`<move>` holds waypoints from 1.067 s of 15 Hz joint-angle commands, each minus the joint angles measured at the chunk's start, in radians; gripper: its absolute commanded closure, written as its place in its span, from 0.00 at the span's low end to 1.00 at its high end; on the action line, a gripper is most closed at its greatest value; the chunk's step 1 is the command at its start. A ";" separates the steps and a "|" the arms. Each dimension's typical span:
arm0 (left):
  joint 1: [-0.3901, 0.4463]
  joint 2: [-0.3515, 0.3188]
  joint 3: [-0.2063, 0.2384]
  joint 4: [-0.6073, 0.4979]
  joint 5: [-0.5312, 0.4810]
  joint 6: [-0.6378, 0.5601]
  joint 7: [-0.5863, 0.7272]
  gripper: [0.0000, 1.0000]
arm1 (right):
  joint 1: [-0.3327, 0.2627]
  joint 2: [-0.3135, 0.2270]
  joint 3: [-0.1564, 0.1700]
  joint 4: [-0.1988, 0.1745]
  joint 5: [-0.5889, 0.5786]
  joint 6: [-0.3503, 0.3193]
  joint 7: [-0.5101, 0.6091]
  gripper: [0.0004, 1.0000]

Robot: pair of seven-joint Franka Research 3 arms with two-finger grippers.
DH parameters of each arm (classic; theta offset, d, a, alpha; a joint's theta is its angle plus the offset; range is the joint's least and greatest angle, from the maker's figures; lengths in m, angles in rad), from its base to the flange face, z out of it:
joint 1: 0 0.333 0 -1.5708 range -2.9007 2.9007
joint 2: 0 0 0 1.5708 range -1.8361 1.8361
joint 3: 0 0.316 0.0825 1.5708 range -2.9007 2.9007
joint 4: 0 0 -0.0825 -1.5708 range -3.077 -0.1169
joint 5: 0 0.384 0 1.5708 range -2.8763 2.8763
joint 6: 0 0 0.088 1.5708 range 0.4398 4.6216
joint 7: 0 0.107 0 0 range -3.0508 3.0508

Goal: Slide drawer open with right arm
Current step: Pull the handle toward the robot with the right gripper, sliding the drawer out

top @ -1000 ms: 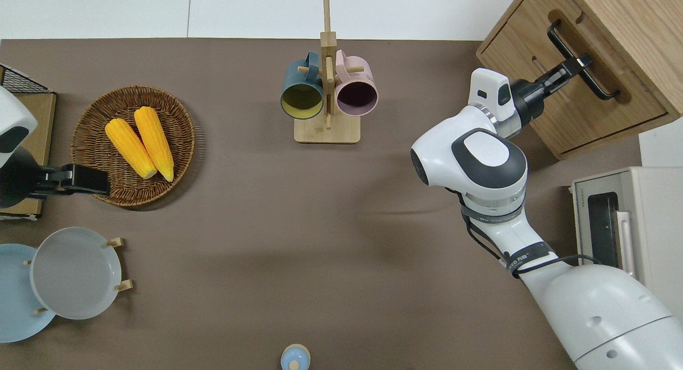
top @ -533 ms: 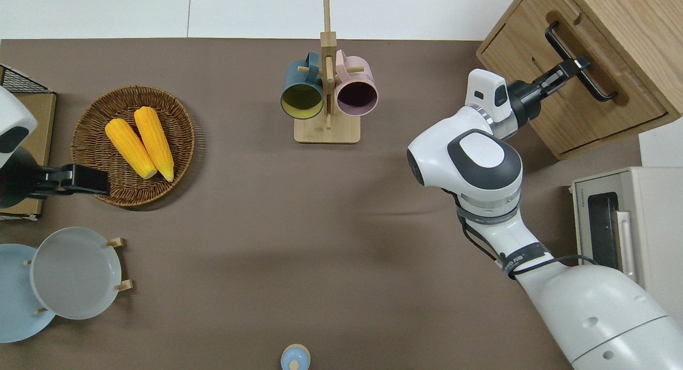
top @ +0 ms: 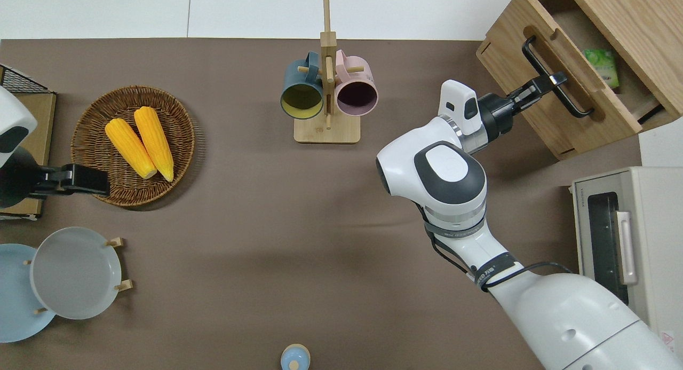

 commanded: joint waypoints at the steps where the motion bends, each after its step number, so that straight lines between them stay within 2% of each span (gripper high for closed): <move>1: -0.005 -0.009 0.004 0.001 0.013 -0.005 0.005 0.00 | 0.011 -0.004 0.061 0.030 0.006 -0.080 -0.065 0.93; 5: -0.005 -0.007 0.004 0.001 0.013 -0.006 0.006 0.00 | 0.016 -0.002 0.139 0.036 0.042 -0.166 -0.082 0.94; 8: -0.005 -0.009 0.002 0.001 0.013 -0.005 0.005 0.00 | 0.023 -0.002 0.179 0.036 0.043 -0.215 -0.086 0.94; 12: -0.006 -0.007 0.004 0.001 0.013 -0.005 0.006 0.00 | 0.031 -0.002 0.227 0.036 0.055 -0.268 -0.093 0.96; 16: -0.005 -0.007 0.004 0.001 0.013 -0.005 0.006 0.00 | 0.039 -0.002 0.259 0.036 0.063 -0.307 -0.099 0.98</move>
